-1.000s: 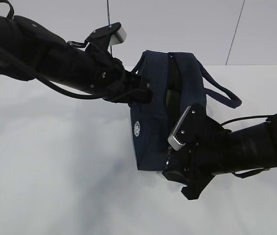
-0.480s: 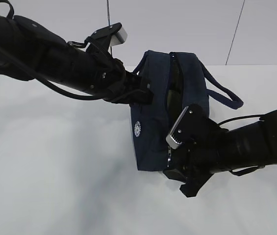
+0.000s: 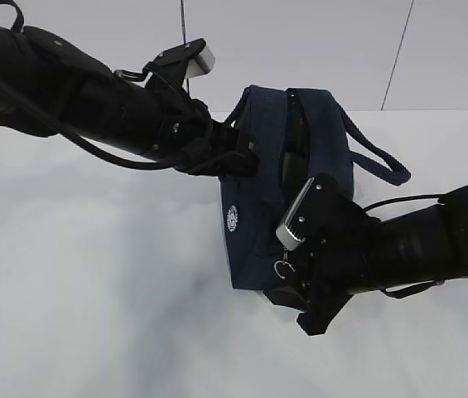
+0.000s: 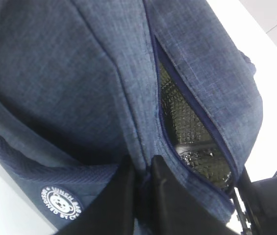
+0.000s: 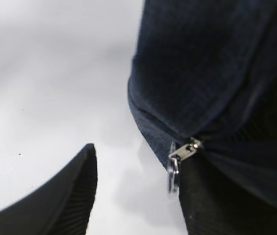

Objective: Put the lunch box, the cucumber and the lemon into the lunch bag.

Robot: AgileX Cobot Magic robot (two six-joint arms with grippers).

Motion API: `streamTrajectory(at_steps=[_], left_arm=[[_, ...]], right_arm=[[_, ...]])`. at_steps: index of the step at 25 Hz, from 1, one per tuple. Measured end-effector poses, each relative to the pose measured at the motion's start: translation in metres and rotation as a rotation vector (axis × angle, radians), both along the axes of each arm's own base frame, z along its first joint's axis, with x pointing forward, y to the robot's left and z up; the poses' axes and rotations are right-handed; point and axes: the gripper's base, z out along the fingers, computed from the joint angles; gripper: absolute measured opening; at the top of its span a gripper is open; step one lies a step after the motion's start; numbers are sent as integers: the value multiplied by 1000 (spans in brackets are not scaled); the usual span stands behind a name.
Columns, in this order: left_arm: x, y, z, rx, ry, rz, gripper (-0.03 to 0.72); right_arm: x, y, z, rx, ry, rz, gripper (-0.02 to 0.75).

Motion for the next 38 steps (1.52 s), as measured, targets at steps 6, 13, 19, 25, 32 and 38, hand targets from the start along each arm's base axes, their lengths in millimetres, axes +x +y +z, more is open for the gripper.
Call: streamTrajectory(at_steps=[6, 13, 19, 25, 32, 38], left_arm=[[0, 0, 0, 0, 0, 0, 24], [0, 0, 0, 0, 0, 0, 24], [0, 0, 0, -1, 1, -2, 27], [0, 0, 0, -1, 1, -2, 29], [0, 0, 0, -1, 1, -2, 29], [0, 0, 0, -1, 1, -2, 29]], right_arm=[[8, 2, 1, 2, -1, -24, 402], [14, 5, -2, 25, 32, -61, 402], [14, 4, -2, 17, 33, -68, 270], [15, 4, -1, 18, 29, -69, 187], [17, 2, -3, -10, 25, -91, 164], [17, 0, -3, -26, 22, -102, 0]])
